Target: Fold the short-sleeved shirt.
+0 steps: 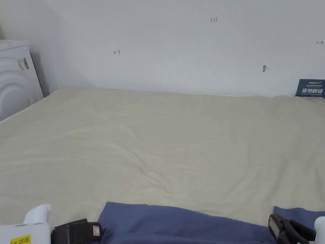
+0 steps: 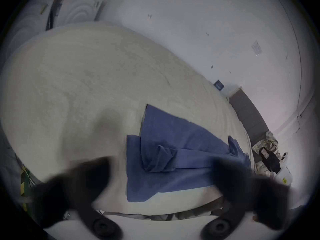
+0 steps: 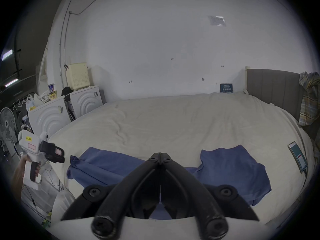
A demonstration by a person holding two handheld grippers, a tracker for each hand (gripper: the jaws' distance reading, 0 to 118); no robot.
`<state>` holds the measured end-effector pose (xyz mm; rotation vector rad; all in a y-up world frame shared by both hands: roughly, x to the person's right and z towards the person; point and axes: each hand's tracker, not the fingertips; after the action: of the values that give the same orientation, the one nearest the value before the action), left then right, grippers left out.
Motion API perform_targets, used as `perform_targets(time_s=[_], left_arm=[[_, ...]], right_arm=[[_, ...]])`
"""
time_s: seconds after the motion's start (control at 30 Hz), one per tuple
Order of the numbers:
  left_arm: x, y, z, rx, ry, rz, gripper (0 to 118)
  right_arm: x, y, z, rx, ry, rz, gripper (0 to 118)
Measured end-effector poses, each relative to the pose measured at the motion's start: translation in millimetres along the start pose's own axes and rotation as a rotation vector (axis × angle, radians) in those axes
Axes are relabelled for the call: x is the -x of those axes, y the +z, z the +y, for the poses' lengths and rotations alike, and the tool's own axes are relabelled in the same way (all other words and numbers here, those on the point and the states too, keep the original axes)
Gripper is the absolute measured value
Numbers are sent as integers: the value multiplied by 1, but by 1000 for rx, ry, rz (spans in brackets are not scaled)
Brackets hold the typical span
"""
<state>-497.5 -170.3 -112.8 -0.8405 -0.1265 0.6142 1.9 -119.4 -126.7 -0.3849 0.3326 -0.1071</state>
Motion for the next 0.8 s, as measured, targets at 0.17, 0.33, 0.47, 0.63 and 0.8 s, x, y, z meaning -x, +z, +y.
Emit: perform_targets(time_s=[0.17, 0.33, 0.47, 0.63, 0.8], left_arm=[[18, -35, 13, 46, 121, -100, 116], [41, -53, 22, 62, 205, -253, 116], [22, -74, 17, 145, 274, -437, 116], [22, -92, 26, 176, 307, -492, 40], [29, -111, 26, 259, 244, -462, 10]], right_arm=[[3, -3, 0, 34, -22, 4, 0], [0, -8, -2, 71, -47, 5, 0], [2, -14, -2, 79, -50, -5, 0], [5, -11, -1, 74, -60, 10, 0], [4, -8, 4, 105, -36, -19, 0]])
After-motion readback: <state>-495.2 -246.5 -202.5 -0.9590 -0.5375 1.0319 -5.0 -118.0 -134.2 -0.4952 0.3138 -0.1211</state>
